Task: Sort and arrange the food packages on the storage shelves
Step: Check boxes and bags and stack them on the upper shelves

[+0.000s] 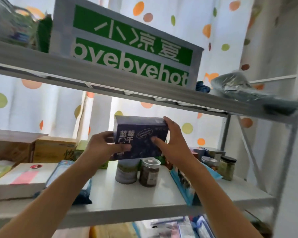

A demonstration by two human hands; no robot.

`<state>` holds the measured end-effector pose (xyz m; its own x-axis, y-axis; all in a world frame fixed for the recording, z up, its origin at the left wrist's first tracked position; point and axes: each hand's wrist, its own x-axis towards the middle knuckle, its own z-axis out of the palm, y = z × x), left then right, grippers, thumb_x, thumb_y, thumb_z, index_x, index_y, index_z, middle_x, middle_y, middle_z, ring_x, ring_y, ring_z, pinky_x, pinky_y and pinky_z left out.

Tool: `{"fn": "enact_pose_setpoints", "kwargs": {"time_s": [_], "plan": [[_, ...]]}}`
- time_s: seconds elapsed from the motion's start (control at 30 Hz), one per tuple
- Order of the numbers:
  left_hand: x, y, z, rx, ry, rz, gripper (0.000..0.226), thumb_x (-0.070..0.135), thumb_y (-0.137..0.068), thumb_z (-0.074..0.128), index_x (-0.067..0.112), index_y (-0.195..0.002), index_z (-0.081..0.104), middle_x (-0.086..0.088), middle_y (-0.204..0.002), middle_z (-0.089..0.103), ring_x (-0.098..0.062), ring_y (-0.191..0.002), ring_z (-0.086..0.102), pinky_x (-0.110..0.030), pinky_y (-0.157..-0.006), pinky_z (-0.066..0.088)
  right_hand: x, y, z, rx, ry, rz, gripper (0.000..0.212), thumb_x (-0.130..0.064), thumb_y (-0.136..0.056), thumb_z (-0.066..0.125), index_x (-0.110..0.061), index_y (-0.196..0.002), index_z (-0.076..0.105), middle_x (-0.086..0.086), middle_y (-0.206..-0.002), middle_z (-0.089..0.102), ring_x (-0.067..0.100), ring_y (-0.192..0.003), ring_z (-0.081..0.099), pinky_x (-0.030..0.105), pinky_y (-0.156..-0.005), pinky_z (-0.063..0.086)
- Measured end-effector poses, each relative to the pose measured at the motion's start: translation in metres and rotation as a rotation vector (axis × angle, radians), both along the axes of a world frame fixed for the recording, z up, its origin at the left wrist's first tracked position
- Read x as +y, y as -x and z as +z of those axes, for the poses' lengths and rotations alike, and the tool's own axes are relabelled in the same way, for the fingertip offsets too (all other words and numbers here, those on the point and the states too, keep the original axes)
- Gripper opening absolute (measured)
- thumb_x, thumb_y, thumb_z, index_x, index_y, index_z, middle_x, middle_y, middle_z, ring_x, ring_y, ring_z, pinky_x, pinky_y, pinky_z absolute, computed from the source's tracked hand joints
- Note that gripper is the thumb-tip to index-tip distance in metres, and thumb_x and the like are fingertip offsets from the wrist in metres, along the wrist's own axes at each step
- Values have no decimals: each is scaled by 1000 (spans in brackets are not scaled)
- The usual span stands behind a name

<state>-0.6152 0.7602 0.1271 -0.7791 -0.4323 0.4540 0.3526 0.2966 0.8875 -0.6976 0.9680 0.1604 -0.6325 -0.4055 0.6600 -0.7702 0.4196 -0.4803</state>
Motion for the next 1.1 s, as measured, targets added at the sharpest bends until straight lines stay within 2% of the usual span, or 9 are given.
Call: {"fn": "enact_pose_setpoints", "kwargs": {"time_s": [0.07,0.13,0.27,0.47,0.67,0.8,0.9,0.97,1.1], "plan": [[27,-12,-6,-26,-62,-41,54,25,-66,89,18,-113,64,2,-102,72,-21,-88,71,-26,-57,59,25,-14,-10,-171,123,72,72,-33,-98,64,-32,-154,19,-6,-160,32,15,-141,39,26,-106,41],[50,-22,-12,-51,-129,-83,59,29,-65,88,15,-117,63,-1,-104,73,-23,-89,72,-28,-58,59,46,-27,-22,-284,193,99,60,-37,-98,62,-34,-147,28,-7,-151,44,12,-131,50,22,-92,51],[92,-41,-28,-53,-222,-141,59,32,-67,87,15,-119,64,-3,-105,73,-23,-89,73,-31,-64,61,81,-47,-54,-375,386,146,42,-36,-98,62,-25,-136,48,-2,-133,60,12,-116,61,13,-79,55],[151,-64,-77,-98,-366,-207,58,39,-66,83,19,-117,64,-2,-107,74,-24,-95,73,-36,-77,62,129,-86,-105,-460,627,146,37,-28,-97,66,-21,-132,58,0,-124,68,16,-113,66,30,-88,60],[197,-83,-137,-132,-525,-245,56,34,-70,80,15,-120,63,-4,-105,75,-21,-90,75,-26,-67,60,161,-122,-161,-551,795,61,35,-24,-94,70,-23,-128,64,-4,-117,73,13,-105,70,31,-84,61],[208,-101,-192,-244,-591,-280,49,30,-69,78,14,-114,65,-7,-102,76,-19,-83,75,-24,-60,58,174,-153,-214,-668,895,-60,18,-24,-95,67,-32,-111,69,-4,-109,75,9,-98,72,24,-76,59],[217,-107,-222,-328,-555,-254,27,30,-80,74,17,-103,67,-3,-89,77,-12,-69,73,-25,-58,54,176,-173,-254,-749,944,-123,19,-16,-97,63,-26,-112,70,-1,-108,75,3,-89,73,18,-65,56],[223,-108,-227,-376,-530,-246,18,34,-92,65,17,-99,65,0,-82,75,-13,-70,72,-29,-63,54,180,-180,-268,-774,952,-178,21,-18,-100,60,-19,-119,69,0,-108,74,4,-92,72,16,-62,54],[235,-112,-213,-415,-484,-324,34,44,-103,43,16,-97,61,-1,-79,76,-24,-83,71,-45,-81,57,200,-184,-270,-771,974,-254,23,-25,-105,48,-23,-114,68,-3,-102,76,8,-95,72,19,-64,55]]}}
